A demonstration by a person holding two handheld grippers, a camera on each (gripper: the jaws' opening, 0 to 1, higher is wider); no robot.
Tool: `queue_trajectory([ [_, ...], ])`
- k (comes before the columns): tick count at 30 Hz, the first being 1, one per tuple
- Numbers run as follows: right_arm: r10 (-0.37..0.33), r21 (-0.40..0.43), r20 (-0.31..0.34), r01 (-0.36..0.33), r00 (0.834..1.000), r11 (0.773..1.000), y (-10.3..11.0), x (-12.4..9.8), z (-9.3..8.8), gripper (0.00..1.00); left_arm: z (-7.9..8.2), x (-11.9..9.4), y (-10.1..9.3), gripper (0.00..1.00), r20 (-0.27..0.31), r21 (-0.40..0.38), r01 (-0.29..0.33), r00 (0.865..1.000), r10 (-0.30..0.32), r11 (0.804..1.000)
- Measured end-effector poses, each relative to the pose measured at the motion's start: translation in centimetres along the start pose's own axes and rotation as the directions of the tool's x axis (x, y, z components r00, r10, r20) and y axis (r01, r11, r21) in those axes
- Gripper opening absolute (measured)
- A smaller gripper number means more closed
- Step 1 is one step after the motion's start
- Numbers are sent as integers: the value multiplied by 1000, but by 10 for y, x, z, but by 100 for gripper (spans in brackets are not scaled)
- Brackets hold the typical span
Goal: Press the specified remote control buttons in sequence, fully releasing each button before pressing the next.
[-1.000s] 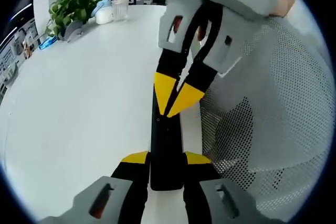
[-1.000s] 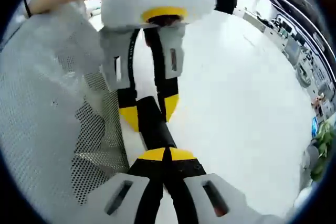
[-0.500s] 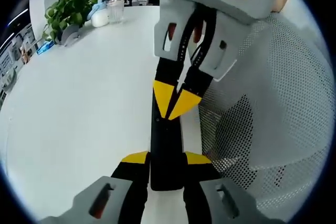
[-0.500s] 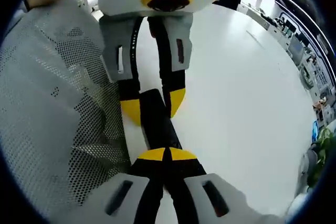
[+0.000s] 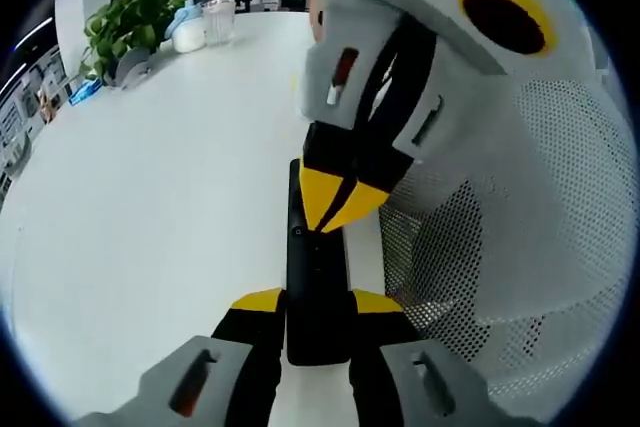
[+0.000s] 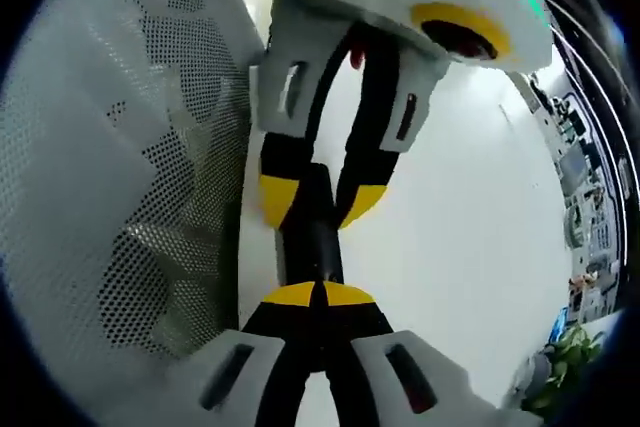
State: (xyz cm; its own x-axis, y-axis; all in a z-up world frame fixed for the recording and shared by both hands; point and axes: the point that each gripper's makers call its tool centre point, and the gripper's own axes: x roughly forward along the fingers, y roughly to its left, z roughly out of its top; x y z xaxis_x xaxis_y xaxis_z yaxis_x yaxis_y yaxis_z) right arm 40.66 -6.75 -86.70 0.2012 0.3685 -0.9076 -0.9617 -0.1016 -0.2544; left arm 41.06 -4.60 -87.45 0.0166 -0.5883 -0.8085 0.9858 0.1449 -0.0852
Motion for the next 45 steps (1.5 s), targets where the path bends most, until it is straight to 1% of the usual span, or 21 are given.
queue_trajectory([
  [1, 0, -8, -2, 0, 1000, 1000, 0, 0, 0, 0, 0, 0, 0, 19, 0, 1, 0, 1000, 0, 1000],
  [3, -2, -70, -1, 2, 1000, 998, 0, 0, 0, 0, 0, 0, 0, 19, 1, 1, 1, 1000, -1, 1000],
  [7, 3, -50, 1, -3, 1000, 999, -1, 0, 0, 0, 0, 0, 0, 19, 2, 0, 2, 1000, -2, 1000],
  [9, 13, 12, 9, -14, 1000, 1000, -2, 0, -1, 0, 0, 0, 0, 19, 4, -9, 4, 1000, -4, 1000],
  [11, 16, 50, 14, -17, 1000, 999, -3, 0, -1, 0, 1, 0, 0, 19, 8, -26, 7, 1000, -7, 1000],
  [12, 21, 94, 18, -22, 1000, 995, -3, 0, -1, 0, 1, 0, 0, 19, 9, -22, 8, 1000, -8, 1000],
  [13, 25, 166, 30, -30, 999, 986, -4, 0, -1, 0, 1, 0, 0, 19, 8, -21, 8, 1000, -8, 1000],
  [15, 36, 253, 62, -51, 997, 966, -5, 0, -2, 0, 1, 0, 0, 19, 9, -21, 7, 1000, -7, 1000],
  [16, 43, 297, 75, -63, 996, 953, -6, 0, -2, 0, 1, 0, 0, 19, 9, -22, 7, 1000, -7, 1000],
  [17, 53, 361, 87, -81, 995, 929, -6, -1, -2, 0, 1, 0, 0, 19, 10, -22, 6, 1000, -6, 1000],
  [18, 59, 362, 90, -88, 994, 928, -6, -1, -3, 0, 1, 0, 0, 19, 11, -24, 6, 1000, -6, 1000],
  [19, 58, 340, 88, -85, 994, 937, -7, -1, -3, 0, 1, 0, 0, 19, 12, -24, 6, 1000, -6, 1000],
  [22, 55, 323, 80, -78, 995, 943, -4, 0, -2, 0, 1, 0, 0, 19, 12, -24, 7, 1000, -6, 1000],
  [24, 46, 275, 73, -64, 996, 959, -4, -1, -2, 0, 1, 0, 0, 19, 12, -23, 7, 1000, -7, 1000],
  [29, 47, 283, 71, -65, 996, 957, -5, -1, -2, 0, 1, 0, 0, 19, 16, -29, 7, 1000, -7, 1000],
  [31, 34, 274, 71, -52, 997, 960, -6, -2, -1, 0, 1, 0, 0, 18, 18, -41, 12, 1000, -11, 999],
  [34, 39, 282, 80, -60, 996, 957, -6, -2, 1, 0, 1, 0, 0, 18, 19, -39, 11, 1000, -11, 999],
  [36, 48, 276, 56, -62, 997, 959, -5, 0, -4, 0, 1, 0, 0, 18, 19, -39, 11, 1000, -11, 999],
  [39, 43, 279, 77, -63, 996, 958, -5, -2, -1, 0, 1, 0, 0, 18, 20, -42, 13, 1000, -12, 999],
  [43, 42, 260, 70, -59, 997, 964, -4, -2, 0, 0, 1, 0, 0, 18, 21, -41, 11, 1000, -10, 999],
  [45, 44, 269, 74, -63, 996, 961, -5, -2, 0, 0, 1, 0, 0, 18, 21, -41, 11, 1000, -10, 999],
])
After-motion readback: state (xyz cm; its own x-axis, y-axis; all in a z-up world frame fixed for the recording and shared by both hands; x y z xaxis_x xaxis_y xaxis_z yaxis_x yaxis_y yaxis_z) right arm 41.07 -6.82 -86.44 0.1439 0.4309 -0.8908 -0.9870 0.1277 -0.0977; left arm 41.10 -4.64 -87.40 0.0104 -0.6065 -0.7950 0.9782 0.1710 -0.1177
